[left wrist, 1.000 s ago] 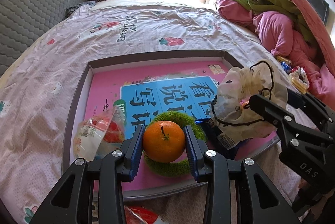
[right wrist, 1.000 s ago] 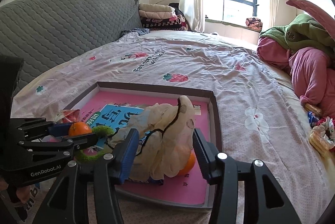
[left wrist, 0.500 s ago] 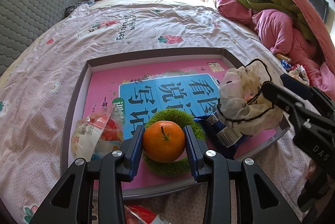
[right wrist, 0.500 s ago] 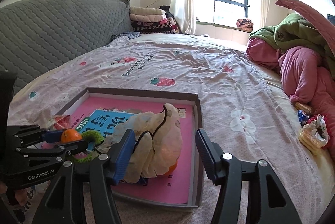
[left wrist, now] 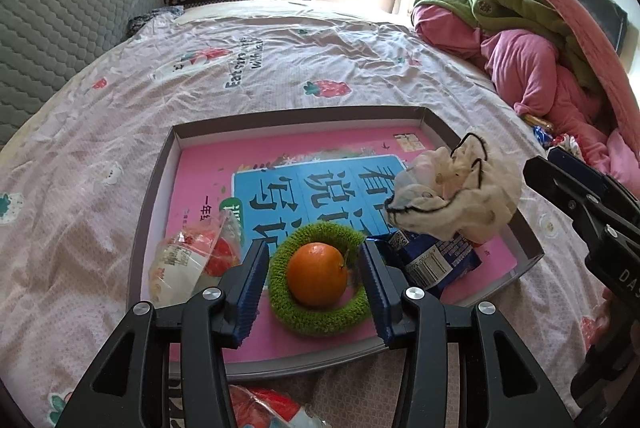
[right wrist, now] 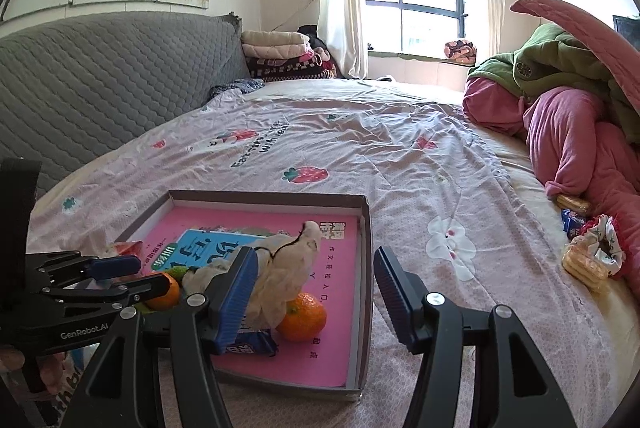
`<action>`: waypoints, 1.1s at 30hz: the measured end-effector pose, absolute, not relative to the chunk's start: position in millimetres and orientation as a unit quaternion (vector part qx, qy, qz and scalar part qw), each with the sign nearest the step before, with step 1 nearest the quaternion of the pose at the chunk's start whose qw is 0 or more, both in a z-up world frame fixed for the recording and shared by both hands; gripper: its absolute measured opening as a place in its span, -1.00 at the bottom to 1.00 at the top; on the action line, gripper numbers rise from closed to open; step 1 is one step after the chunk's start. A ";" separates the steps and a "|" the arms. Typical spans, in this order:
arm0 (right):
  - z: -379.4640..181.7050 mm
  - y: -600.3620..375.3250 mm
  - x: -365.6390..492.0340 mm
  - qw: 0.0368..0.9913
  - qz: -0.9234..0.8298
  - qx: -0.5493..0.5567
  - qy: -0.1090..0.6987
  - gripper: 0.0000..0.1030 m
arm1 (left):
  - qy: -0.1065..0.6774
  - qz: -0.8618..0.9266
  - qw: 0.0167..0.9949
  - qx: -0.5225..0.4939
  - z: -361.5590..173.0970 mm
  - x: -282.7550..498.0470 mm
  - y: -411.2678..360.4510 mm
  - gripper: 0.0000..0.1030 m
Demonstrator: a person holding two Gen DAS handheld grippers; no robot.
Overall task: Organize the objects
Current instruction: 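Lower the orange onto the green ring while the right tool drops the pouf in the box, then move the left tool to the blue egg snack while the right tool moves to the walnut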
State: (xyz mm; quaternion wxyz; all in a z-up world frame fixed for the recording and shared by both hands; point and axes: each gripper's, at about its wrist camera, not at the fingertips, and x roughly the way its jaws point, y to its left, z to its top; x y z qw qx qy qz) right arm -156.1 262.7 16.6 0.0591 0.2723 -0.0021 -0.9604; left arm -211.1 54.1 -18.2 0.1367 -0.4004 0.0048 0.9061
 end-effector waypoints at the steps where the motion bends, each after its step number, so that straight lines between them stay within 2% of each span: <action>1: 17.1 262.5 -155.1 0.060 -0.961 0.272 -0.002 0.17 | 0.004 0.906 0.137 -0.399 -17.2 -210.6 53.5 -0.06; 4: 18.8 262.4 -151.9 0.065 -0.960 0.271 -0.003 0.17 | 0.002 0.909 0.136 -0.395 -12.1 -208.4 52.1 -0.06; 14: 23.4 247.6 -130.0 0.098 -0.958 0.269 0.005 0.18 | -0.010 0.922 0.123 -0.368 16.3 -186.1 36.7 0.17; 22: 17.6 228.4 -100.8 0.127 -0.952 0.280 0.010 0.18 | -0.006 0.929 0.105 -0.355 28.2 -155.0 22.1 0.19; 33: 1.7 225.1 -64.4 0.135 -0.943 0.304 0.004 0.18 | -0.004 0.922 0.097 -0.375 12.4 -123.3 15.2 0.19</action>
